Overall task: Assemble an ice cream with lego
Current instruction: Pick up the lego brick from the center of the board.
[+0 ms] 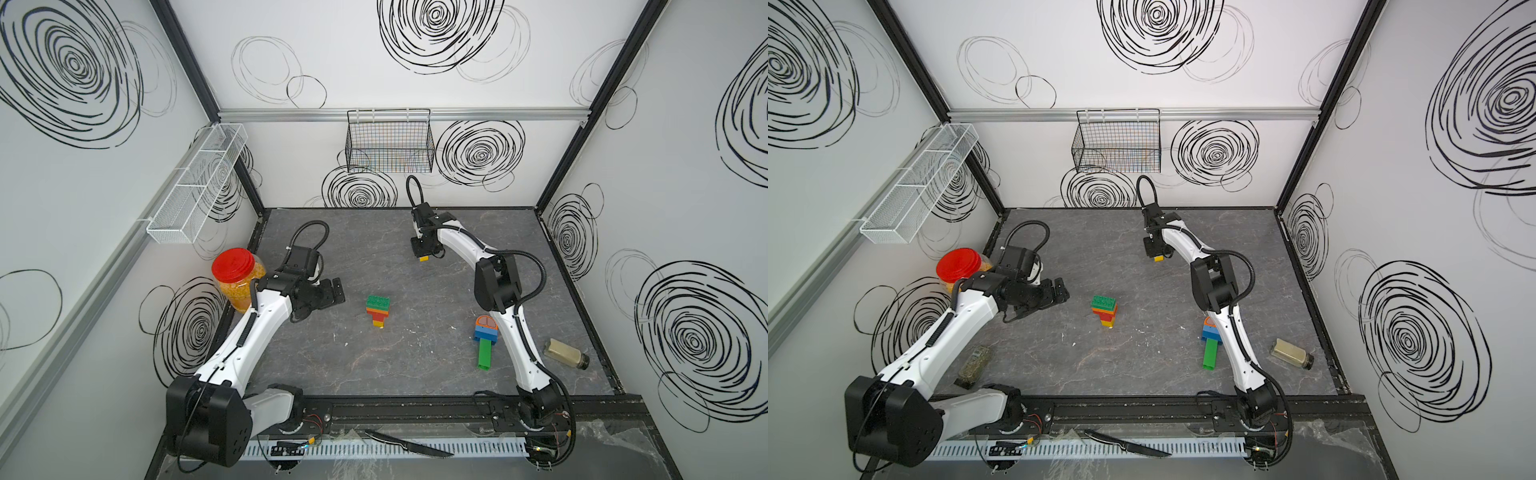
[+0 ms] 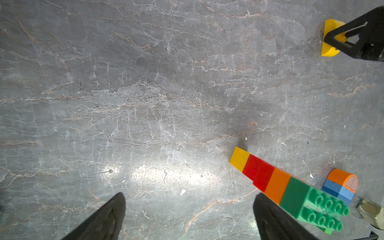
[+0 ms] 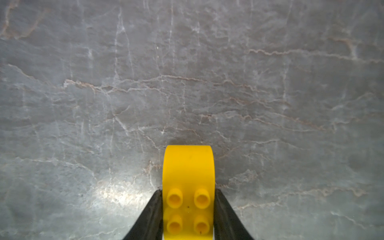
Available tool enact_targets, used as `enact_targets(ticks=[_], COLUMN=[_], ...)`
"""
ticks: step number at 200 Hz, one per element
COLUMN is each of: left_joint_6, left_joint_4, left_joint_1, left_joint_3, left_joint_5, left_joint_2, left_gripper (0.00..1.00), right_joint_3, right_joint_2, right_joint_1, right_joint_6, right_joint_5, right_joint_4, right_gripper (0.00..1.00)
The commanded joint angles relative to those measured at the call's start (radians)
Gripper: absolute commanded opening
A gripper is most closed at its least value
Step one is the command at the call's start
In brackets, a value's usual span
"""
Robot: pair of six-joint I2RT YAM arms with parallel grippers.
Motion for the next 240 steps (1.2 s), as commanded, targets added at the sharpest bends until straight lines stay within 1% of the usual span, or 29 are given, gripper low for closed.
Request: enact_targets(ticks=[1, 10, 26, 45, 74, 93, 120, 160, 181, 217, 238, 240], left_joint_6=[0.011, 0.011, 0.012, 0.011, 0.006, 0.003, -0.001, 0.008, 0.020, 0.049, 0.059, 0.078], left_joint_4=[-0.006, -0.006, -0.006, -0.003, 0.016, 0.038, 0.086, 0.155, 0.185, 0.224, 0.234, 0.235], left_joint_1=[0.009, 0.010, 0.009, 0.010, 0.010, 0.010, 0.012, 0.047, 0.067, 0.100, 0.108, 0.109], left_joint_3=[-0.009, -0.007, -0.006, -0.009, -0.016, -0.019, -0.031, -0.055, -0.074, -0.093, -0.096, -0.096], left_joint_5=[-0.007, -0.006, -0.005, -0.004, 0.010, 0.015, 0.026, 0.046, 0.066, 0.118, 0.146, 0.148], left_joint_2=[-0.013, -0.011, -0.012, -0.011, -0.010, -0.004, 0.007, 0.025, 0.034, 0.052, 0.061, 0.063], left_gripper=[0.99, 0.99, 0.99, 0.99, 0.99, 0.99, 0.99, 0.99, 0.99, 0.99, 0.99, 0.99], right_joint_3=[0.027, 0.027, 0.027, 0.028, 0.047, 0.025, -0.090, -0.240, -0.284, -0.333, -0.330, -0.329], right_joint_2=[0.010, 0.011, 0.011, 0.007, -0.027, -0.076, -0.183, -0.354, -0.441, -0.572, -0.628, -0.633], right_joint_1=[0.009, 0.009, 0.011, 0.013, 0.018, 0.035, 0.066, 0.112, 0.149, 0.223, 0.270, 0.275], right_joint_6=[-0.004, -0.006, -0.009, -0.009, 0.005, 0.001, -0.003, 0.012, 0.005, -0.052, -0.115, -0.122], right_joint_5=[0.022, 0.022, 0.022, 0.030, 0.008, 0.007, 0.012, -0.021, -0.034, -0.085, -0.128, -0.132], right_joint_4=[-0.001, -0.001, -0.004, -0.016, -0.075, -0.103, -0.077, -0.068, -0.078, -0.090, -0.114, -0.116], right_gripper=[0.32, 0.31, 0.25, 0.16, 0.00, 0.00, 0.00, 0.00, 0.00, 0.00, 0.00, 0.00])
